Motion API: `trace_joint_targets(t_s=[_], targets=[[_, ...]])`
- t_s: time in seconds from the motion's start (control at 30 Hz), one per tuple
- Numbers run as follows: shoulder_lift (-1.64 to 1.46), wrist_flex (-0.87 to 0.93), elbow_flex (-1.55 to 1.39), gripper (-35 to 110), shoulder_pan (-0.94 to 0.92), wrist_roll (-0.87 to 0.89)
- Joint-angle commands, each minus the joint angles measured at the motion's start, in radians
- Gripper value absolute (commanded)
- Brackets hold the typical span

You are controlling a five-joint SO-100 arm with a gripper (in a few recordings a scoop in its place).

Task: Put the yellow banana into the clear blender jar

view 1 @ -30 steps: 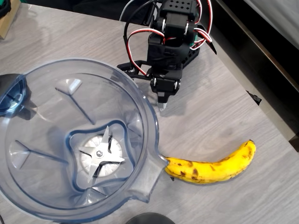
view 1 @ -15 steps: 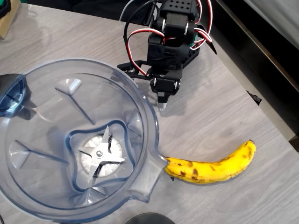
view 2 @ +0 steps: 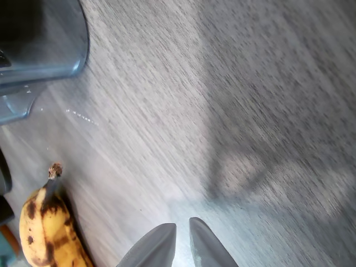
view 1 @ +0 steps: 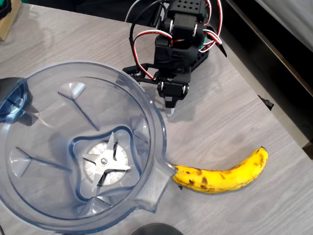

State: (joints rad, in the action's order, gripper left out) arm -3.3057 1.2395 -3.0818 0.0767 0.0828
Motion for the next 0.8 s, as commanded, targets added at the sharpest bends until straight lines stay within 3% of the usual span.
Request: trace_joint_targets(t_s=[0.0,0.53,0.77], targets=[[-0.031,0.006,-0.009,0,-0.005,-0.008],[-0.031,0.006,-0.009,0,0.002,0.028],[-0.032,-0.023,-0.009,0,0.295,0.040]])
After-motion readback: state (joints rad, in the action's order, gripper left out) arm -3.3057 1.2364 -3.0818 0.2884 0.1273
